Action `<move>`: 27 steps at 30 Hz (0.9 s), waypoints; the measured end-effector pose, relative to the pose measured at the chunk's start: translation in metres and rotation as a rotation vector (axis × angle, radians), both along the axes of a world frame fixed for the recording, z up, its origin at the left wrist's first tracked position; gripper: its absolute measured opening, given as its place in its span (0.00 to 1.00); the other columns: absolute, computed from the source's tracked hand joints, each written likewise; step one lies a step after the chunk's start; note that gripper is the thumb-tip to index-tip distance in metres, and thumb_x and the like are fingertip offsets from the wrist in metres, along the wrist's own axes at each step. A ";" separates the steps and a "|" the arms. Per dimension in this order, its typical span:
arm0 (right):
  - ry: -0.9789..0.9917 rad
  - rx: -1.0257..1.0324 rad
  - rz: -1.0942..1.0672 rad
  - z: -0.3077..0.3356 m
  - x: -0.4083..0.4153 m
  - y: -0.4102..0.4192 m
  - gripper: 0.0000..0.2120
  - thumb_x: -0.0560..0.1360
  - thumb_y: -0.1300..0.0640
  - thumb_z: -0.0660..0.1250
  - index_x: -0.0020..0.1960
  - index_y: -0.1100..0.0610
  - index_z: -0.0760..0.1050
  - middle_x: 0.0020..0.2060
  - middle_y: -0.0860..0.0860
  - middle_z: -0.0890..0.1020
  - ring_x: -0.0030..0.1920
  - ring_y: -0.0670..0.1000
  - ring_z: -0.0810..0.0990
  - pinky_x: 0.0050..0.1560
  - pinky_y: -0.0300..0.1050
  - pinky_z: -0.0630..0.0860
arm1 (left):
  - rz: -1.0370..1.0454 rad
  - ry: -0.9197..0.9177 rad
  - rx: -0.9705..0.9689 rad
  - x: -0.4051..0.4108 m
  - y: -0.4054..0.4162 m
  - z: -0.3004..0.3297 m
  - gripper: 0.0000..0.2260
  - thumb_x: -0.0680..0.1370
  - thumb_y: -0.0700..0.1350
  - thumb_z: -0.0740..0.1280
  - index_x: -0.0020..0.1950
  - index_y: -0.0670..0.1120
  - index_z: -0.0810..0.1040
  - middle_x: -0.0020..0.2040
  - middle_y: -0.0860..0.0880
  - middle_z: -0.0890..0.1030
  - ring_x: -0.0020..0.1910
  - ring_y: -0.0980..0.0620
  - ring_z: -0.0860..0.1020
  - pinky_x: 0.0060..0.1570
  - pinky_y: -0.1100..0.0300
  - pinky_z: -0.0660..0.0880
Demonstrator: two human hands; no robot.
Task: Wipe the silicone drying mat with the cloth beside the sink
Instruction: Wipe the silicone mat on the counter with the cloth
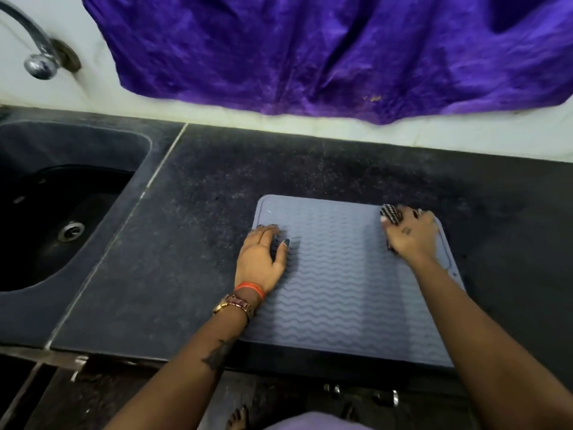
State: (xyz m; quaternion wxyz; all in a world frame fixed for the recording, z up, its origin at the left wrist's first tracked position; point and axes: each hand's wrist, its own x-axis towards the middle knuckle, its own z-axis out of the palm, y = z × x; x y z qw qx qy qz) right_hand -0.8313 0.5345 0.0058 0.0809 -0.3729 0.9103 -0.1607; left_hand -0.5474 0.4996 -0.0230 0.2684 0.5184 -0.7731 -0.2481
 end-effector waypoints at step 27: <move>0.125 -0.073 0.229 -0.018 0.111 -0.046 0.22 0.75 0.48 0.60 0.69 0.44 0.62 0.65 0.59 0.62 0.61 0.60 0.64 0.54 0.53 0.72 | 0.004 0.071 -0.019 -0.002 0.003 0.001 0.25 0.76 0.55 0.56 0.68 0.43 0.69 0.69 0.47 0.70 0.69 0.49 0.66 0.69 0.51 0.64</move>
